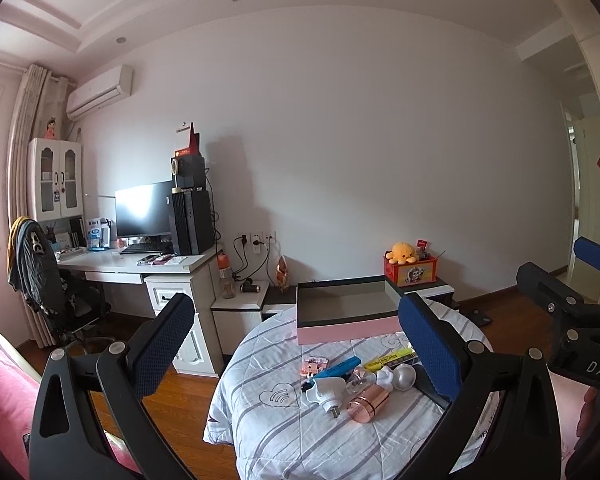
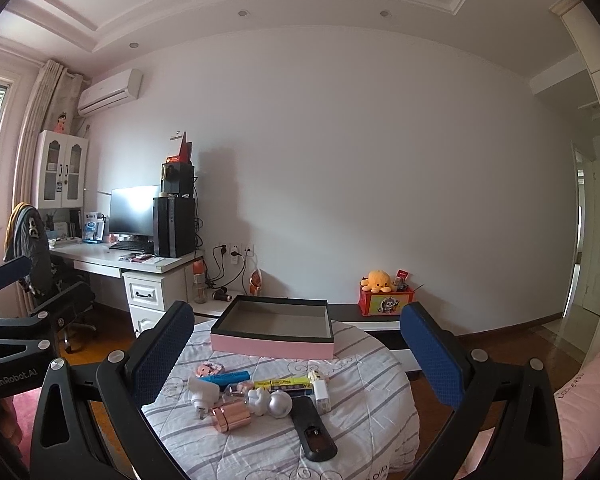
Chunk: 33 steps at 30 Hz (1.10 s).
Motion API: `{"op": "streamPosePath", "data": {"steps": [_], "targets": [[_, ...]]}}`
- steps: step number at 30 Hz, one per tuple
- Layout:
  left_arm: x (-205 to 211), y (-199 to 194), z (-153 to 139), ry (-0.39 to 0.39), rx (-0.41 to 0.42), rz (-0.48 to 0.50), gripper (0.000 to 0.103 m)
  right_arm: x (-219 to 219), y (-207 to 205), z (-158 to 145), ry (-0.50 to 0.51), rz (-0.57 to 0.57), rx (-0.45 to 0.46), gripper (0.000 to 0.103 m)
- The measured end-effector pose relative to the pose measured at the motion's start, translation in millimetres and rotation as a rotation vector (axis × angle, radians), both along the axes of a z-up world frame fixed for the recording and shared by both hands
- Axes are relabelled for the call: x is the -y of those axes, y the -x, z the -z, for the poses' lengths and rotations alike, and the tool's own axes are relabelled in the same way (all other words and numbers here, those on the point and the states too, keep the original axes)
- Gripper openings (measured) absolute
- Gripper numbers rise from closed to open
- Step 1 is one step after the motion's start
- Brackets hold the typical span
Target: Organize rigid objects
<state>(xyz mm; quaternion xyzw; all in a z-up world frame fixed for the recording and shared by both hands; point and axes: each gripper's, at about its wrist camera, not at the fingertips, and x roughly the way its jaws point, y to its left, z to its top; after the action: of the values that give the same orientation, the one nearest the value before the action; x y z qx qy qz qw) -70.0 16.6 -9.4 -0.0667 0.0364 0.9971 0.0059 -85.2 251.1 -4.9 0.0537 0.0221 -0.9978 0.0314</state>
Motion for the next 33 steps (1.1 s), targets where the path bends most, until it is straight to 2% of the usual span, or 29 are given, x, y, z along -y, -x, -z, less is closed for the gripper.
{"op": "streamPosePath", "data": {"steps": [10, 21, 28, 33], "targets": [[-10.6, 33.7, -3.5, 0.0, 0.031, 0.012, 0.103, -7.1, 34.5, -0.6, 0.009, -0.004, 0.033, 0.103], [-8.8, 55.0, -6.8, -0.001, 0.045, 0.0, 0.103, -8.9, 52.0, -5.0, 0.007, -0.004, 0.031, 0.103], [-8.9, 81.1, 14.3, 0.013, 0.113, 0.001, 0.103, -17.4, 76.2, 12.6, 0.012, 0.002, 0.095, 0.103], [-8.7, 112.5, 44.5, 0.018, 0.219, 0.008, 0.103, -23.0, 99.2, 32.4, 0.022, 0.014, 0.166, 0.103]]}}
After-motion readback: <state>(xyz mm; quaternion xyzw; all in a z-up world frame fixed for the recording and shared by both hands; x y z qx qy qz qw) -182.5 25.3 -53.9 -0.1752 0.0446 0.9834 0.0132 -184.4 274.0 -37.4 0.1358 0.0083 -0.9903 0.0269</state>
